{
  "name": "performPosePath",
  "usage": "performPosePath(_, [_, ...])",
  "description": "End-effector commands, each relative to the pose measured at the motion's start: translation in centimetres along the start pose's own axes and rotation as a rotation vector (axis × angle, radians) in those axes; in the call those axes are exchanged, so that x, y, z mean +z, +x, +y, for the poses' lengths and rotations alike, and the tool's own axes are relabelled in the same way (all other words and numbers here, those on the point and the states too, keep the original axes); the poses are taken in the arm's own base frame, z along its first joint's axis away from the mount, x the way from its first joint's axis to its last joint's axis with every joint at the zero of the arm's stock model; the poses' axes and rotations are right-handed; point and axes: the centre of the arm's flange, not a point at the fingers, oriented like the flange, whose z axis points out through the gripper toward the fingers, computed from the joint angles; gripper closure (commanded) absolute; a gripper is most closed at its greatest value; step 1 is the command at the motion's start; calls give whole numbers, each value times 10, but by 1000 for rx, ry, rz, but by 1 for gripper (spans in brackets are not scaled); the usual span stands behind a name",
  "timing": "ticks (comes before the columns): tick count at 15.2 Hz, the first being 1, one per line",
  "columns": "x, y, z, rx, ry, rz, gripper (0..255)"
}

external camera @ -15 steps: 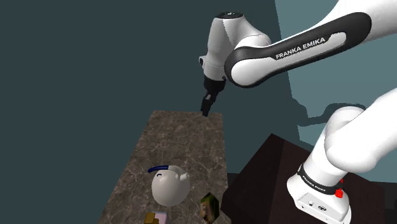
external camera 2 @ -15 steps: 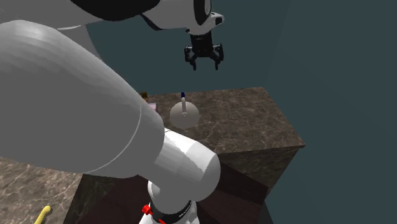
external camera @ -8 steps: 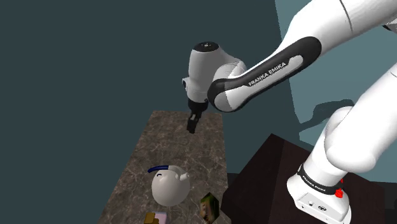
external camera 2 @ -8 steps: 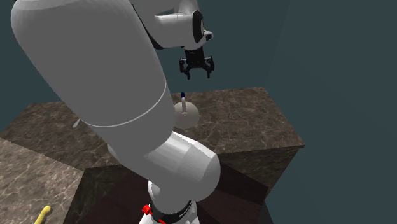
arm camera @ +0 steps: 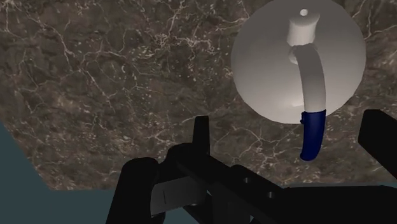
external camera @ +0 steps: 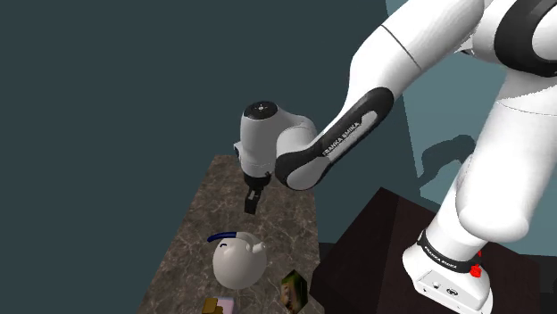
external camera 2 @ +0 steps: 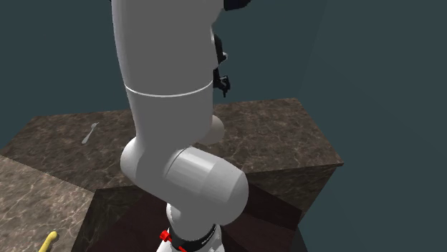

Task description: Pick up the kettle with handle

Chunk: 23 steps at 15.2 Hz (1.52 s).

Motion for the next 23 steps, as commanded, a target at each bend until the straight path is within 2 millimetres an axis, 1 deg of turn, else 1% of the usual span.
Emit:
performPosePath(1, [20,11,-15,-25,3,-1,0])
performPosePath(7, [81,37,-57,-95,12,-6,0])
performPosePath(8, [88,40,-62,-102,13,-7,0])
performPosePath(15, [124,35,-67,-102,13,-7,0])
performPosePath(17, [127,34,-67,-103,13,-7,0])
performPosePath(18, [127,34,-67,-103,13,-7,255])
performPosePath(23, [127,34,-67,-103,13,-7,255])
